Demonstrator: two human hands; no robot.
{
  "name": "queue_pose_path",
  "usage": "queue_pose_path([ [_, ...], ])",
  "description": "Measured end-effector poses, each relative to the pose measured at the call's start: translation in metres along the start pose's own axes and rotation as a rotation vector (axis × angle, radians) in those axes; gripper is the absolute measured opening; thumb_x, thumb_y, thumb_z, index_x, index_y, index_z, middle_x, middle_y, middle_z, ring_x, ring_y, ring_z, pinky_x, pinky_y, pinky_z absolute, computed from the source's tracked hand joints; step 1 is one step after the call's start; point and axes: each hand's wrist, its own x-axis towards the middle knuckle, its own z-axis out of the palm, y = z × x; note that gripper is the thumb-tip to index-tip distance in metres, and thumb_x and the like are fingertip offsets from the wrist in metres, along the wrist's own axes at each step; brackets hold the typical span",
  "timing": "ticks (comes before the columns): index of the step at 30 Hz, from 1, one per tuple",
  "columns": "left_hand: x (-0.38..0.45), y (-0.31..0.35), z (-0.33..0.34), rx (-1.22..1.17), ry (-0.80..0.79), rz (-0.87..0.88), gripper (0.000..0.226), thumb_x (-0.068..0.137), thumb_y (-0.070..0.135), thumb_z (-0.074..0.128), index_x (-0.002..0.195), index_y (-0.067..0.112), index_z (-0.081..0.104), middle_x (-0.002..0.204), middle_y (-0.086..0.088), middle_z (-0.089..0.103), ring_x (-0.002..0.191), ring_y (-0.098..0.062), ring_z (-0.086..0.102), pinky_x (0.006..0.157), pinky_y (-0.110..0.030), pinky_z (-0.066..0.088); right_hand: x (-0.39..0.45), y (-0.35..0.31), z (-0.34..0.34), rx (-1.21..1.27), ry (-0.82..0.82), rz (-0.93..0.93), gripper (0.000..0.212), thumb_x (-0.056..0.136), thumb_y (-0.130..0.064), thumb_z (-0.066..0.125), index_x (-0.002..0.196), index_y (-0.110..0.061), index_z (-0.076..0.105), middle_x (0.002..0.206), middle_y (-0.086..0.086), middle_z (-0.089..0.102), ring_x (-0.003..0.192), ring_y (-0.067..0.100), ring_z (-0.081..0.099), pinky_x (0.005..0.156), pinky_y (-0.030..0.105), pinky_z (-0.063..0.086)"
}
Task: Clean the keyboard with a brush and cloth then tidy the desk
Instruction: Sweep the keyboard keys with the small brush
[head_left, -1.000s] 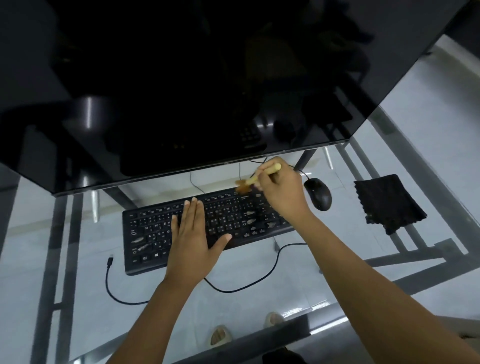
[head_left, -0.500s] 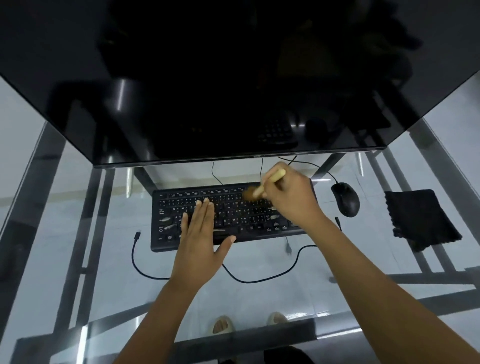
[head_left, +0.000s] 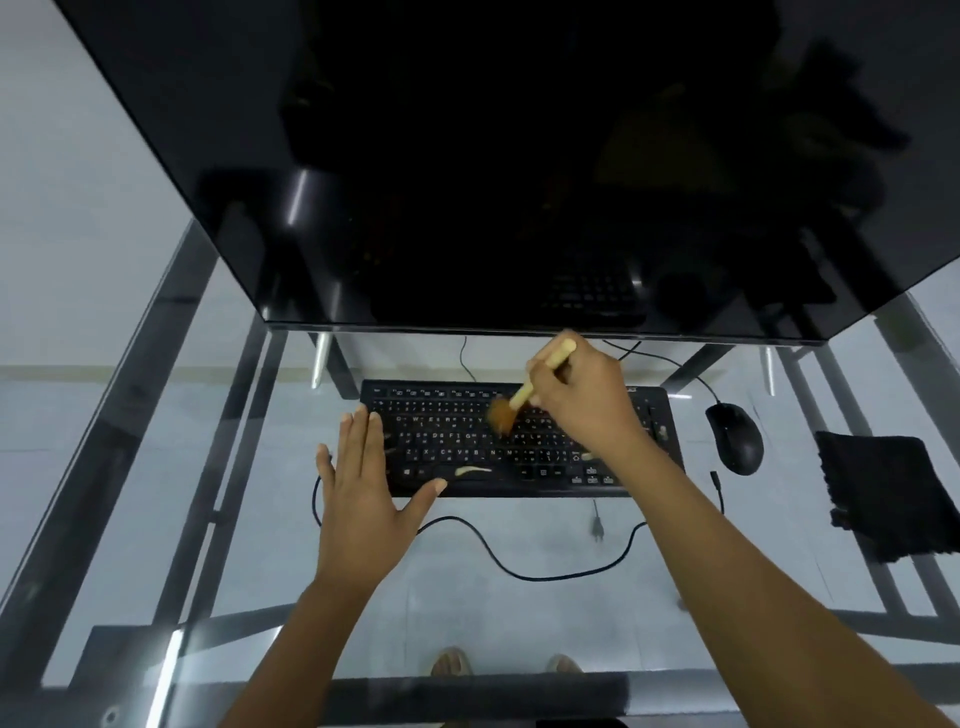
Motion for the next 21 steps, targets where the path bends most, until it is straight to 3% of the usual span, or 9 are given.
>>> queue_pose_path([
  [2, -0.003, -0.008, 0.001, -0.031, -0.012, -0.037, 0.105, 0.076, 0.077, 0.042, 0.151, 0.010, 0.012, 0.160, -0.005, 0.009, 0.147, -0.012, -0.006, 0.118, -0.045, -0.003, 0.000, -0.002, 0.005, -0.068, -0.163, 0.019, 0.010, 0.093, -0.019, 0.059, 0.085, -0.013, 0.057, 0.075, 0.009, 0.069, 0.064, 0.020, 0.070, 0.063, 0.042, 0.060],
  [6, -0.010, -0.018, 0.007, -0.093, -0.034, -0.086, 0.111, 0.072, 0.081, 0.043, 0.151, 0.011, 0.007, 0.160, -0.003, 0.006, 0.146, -0.009, -0.009, 0.118, -0.041, -0.005, 0.002, -0.005, 0.011, -0.047, 0.090, -0.057, 0.010, 0.094, -0.019, 0.059, 0.087, -0.012, 0.056, 0.077, 0.004, 0.069, 0.068, 0.018, 0.068, 0.062, 0.036, 0.058],
  [8, -0.011, -0.023, 0.010, -0.065, -0.026, -0.095, 0.108, 0.075, 0.080, 0.041, 0.151, 0.009, 0.010, 0.160, -0.006, 0.011, 0.147, -0.012, -0.004, 0.119, -0.042, -0.001, 0.004, -0.012, 0.017, 0.042, -0.045, -0.003, 0.009, 0.094, -0.018, 0.060, 0.088, -0.011, 0.058, 0.071, 0.002, 0.070, 0.067, 0.020, 0.071, 0.061, 0.037, 0.059],
  [10, -0.013, -0.026, 0.013, 0.011, -0.023, -0.071, 0.103, 0.079, 0.078, 0.038, 0.150, 0.006, 0.016, 0.158, -0.009, 0.018, 0.147, -0.017, 0.003, 0.120, -0.044, 0.004, 0.003, -0.017, 0.026, -0.030, -0.156, -0.017, 0.011, 0.095, -0.016, 0.058, 0.086, -0.010, 0.057, 0.067, -0.002, 0.068, 0.061, 0.010, 0.069, 0.054, 0.031, 0.056],
  [13, -0.015, -0.025, 0.013, 0.051, -0.006, -0.058, 0.097, 0.083, 0.073, 0.039, 0.148, 0.005, 0.021, 0.156, -0.010, 0.024, 0.147, -0.019, 0.009, 0.120, -0.044, 0.010, 0.006, -0.024, 0.030, -0.035, 0.064, -0.096, 0.012, 0.095, -0.017, 0.058, 0.084, -0.015, 0.054, 0.077, -0.003, 0.067, 0.064, 0.005, 0.064, 0.058, 0.022, 0.053],
  [15, -0.015, -0.025, 0.014, 0.061, 0.006, -0.063, 0.096, 0.083, 0.073, 0.039, 0.148, 0.005, 0.021, 0.156, -0.009, 0.025, 0.147, -0.019, 0.010, 0.120, -0.044, 0.011, 0.009, -0.029, 0.032, 0.046, -0.019, -0.069, 0.009, 0.095, -0.018, 0.059, 0.086, -0.017, 0.057, 0.077, -0.001, 0.070, 0.068, 0.012, 0.070, 0.065, 0.031, 0.059],
  [17, -0.015, -0.027, 0.015, 0.060, 0.006, -0.070, 0.096, 0.083, 0.073, 0.040, 0.149, 0.006, 0.021, 0.156, -0.009, 0.024, 0.147, -0.018, 0.009, 0.120, -0.043, 0.010, 0.008, -0.036, 0.039, 0.033, -0.211, -0.056, 0.008, 0.095, -0.016, 0.059, 0.087, -0.015, 0.059, 0.072, -0.001, 0.071, 0.067, 0.013, 0.071, 0.069, 0.040, 0.061],
  [18, -0.015, -0.028, 0.015, 0.055, 0.005, -0.071, 0.096, 0.083, 0.073, 0.041, 0.149, 0.006, 0.021, 0.156, -0.009, 0.024, 0.147, -0.017, 0.009, 0.120, -0.042, 0.010, 0.008, -0.037, 0.042, -0.011, -0.206, -0.095, 0.007, 0.095, -0.016, 0.058, 0.088, -0.013, 0.060, 0.074, 0.000, 0.071, 0.068, 0.012, 0.070, 0.069, 0.039, 0.060],
  [21, -0.015, -0.027, 0.015, 0.034, 0.008, -0.068, 0.096, 0.083, 0.071, 0.044, 0.149, 0.006, 0.020, 0.156, -0.008, 0.024, 0.147, -0.017, 0.010, 0.120, -0.041, 0.009, 0.015, -0.042, 0.043, 0.033, 0.010, -0.137, 0.006, 0.094, -0.013, 0.059, 0.088, -0.010, 0.060, 0.076, -0.003, 0.068, 0.065, -0.002, 0.064, 0.060, 0.015, 0.052],
])
